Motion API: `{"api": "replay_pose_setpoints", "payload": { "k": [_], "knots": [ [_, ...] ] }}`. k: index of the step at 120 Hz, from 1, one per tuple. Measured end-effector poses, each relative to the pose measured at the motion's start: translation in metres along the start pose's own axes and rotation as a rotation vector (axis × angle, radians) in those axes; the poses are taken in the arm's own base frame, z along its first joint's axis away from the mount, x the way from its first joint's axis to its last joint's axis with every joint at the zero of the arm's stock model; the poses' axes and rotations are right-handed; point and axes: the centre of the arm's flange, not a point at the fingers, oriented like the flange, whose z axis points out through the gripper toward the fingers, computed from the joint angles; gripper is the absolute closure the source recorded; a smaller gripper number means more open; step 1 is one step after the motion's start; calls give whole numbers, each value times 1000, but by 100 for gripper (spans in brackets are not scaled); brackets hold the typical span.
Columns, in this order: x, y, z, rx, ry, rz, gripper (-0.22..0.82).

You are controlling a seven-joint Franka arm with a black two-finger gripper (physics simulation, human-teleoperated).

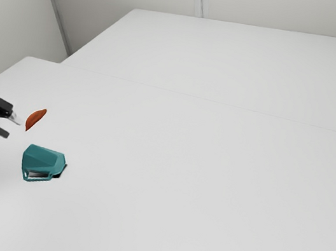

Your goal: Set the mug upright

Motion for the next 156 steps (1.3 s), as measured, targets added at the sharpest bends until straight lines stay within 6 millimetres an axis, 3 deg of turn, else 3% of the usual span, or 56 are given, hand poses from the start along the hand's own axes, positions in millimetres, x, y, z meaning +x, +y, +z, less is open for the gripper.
{"api": "replay_pose_setpoints", "payload": {
  "k": [33,57,105,156],
  "knots": [
    [-6,-43,18,-78,66,54,2],
    [-9,-64,34,-102,65,102,2],
    [-11,-79,62,-152,56,160,2],
    [-20,-80,83,-248,117,211,3]
  ]
}}
